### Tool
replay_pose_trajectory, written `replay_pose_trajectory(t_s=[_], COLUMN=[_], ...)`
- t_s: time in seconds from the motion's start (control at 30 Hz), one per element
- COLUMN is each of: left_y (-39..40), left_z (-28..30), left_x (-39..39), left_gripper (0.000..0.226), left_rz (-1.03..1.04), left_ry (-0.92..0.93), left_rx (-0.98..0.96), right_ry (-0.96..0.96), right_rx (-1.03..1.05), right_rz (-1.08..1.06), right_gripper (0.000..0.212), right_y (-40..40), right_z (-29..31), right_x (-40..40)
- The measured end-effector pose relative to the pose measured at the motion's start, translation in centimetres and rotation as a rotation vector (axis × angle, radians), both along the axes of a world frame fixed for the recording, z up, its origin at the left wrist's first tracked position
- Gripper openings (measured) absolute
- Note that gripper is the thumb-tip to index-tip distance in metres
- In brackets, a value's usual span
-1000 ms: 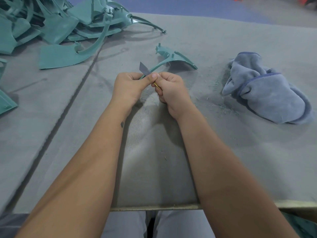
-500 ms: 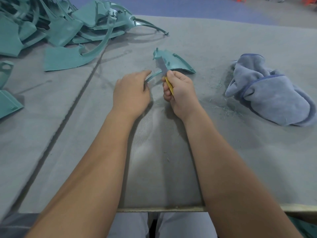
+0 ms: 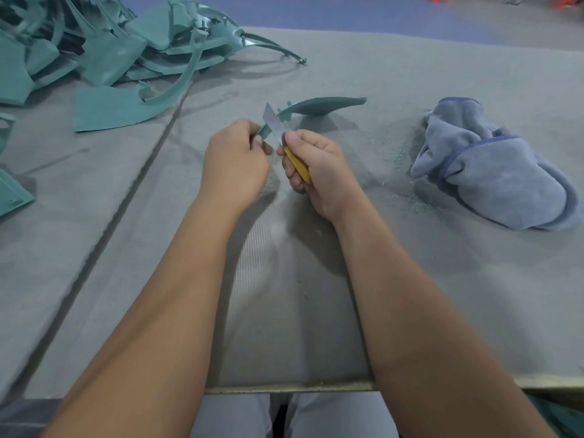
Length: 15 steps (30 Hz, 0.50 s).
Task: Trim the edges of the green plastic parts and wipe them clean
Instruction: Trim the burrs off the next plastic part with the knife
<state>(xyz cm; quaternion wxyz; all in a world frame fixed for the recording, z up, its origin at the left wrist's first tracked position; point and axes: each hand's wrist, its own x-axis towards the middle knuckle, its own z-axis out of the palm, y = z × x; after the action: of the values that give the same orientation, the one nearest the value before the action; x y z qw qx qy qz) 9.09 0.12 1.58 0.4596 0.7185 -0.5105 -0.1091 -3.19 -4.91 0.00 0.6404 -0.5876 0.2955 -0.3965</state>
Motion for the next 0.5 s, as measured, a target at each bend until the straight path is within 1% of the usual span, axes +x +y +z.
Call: replay_pose_trajectory(t_s=[0.13,0.23,0.27,0.4,0.5], left_y=[0.2,0.4,0.4,0.2,0.1], left_z=[0.5,0.8,0.8,0.5,0.4], left_x=[-0.7,-1.1,-1.1,-1.1,-1.2], left_gripper=[0.022,0.018,0.020,0.033,0.034], left_rz=[-0.150,-0.159,-0.147,-0.121,-0.107], left_ry=[0.208,0.389,0.415,0.362,0.363], left_rx=[0.039,0.037,0.029,0.003,-0.026], right_ry=[0.009,-0.007,-0.009,-0.002,0.031], right_rx=[-0.040,-0.038,-0.042,-0.055,-0.074], right_rz=[-0.028,-0.027,-0.029,-0.099,-0.189], right_gripper=[0.028,0.032,0.034,0.035,0.034], right_y=[0.1,0.1,0.1,0.3,0.4], right_z=[-0.1,-0.1,-0.1,0.1,0.0], right_x=[0.4,0.6,0.6,0.8,1.0])
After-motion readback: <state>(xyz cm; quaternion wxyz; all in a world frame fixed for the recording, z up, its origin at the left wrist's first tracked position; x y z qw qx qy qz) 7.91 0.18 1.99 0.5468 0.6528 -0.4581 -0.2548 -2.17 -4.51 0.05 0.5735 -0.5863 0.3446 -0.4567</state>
